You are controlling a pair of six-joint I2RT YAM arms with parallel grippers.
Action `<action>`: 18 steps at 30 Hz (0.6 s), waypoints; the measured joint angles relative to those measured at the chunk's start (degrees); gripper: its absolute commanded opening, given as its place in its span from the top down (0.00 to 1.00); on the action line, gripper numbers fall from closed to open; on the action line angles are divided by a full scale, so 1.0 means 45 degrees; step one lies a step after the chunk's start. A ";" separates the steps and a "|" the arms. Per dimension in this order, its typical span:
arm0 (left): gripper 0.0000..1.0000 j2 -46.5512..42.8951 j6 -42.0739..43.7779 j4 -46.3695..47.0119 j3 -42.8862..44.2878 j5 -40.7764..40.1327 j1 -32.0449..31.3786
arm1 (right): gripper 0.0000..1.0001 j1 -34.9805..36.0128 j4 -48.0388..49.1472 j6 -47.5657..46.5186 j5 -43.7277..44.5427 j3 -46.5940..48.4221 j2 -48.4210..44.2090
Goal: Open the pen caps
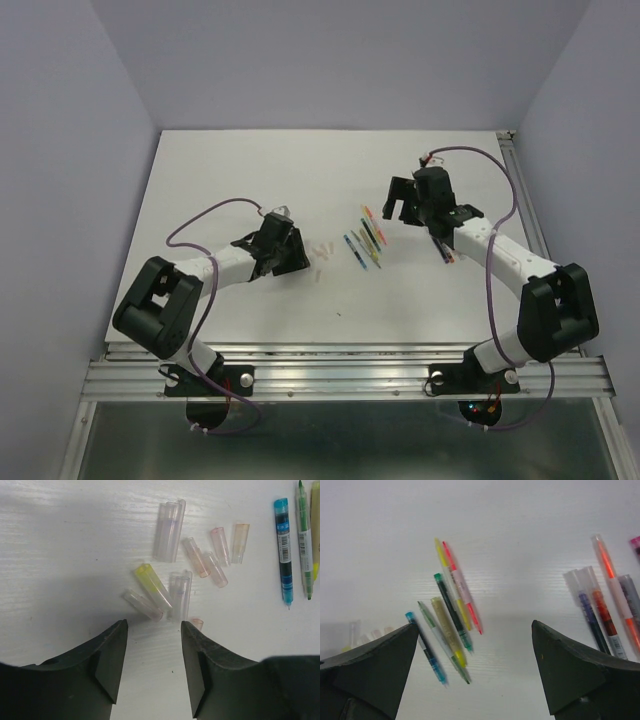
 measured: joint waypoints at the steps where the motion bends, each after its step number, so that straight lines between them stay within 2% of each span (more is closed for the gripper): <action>1: 0.34 -0.0005 0.0019 -0.0019 0.0000 0.0019 -0.0005 | 0.00 -0.0262 -0.0058 0.0151 0.0039 -0.0160 0.0000; 4: 0.28 -0.0126 0.0063 -0.0121 0.0000 0.0068 -0.0053 | 0.00 -0.0874 -0.0238 0.0194 0.0219 -0.0568 0.0015; 7: 0.16 -0.0481 0.0126 -0.0233 0.0000 0.0136 -0.0068 | 0.00 -0.1156 -0.0476 -0.0126 0.0476 -0.0923 0.0102; 8: 0.07 -0.0690 0.0155 -0.0267 0.0000 0.0141 -0.0068 | 0.00 -0.1263 -0.0559 -0.0282 0.0505 -0.0996 0.0180; 10: 0.01 -0.1141 0.0209 -0.0301 0.0000 0.0160 -0.0068 | 0.00 -0.1399 -0.0743 -0.0588 0.0559 -0.1005 0.0413; 18: 0.01 -0.2880 0.0379 -0.0345 0.0000 0.0185 -0.0087 | 0.00 -0.2089 -0.0879 -0.1336 0.0729 -0.1005 0.1593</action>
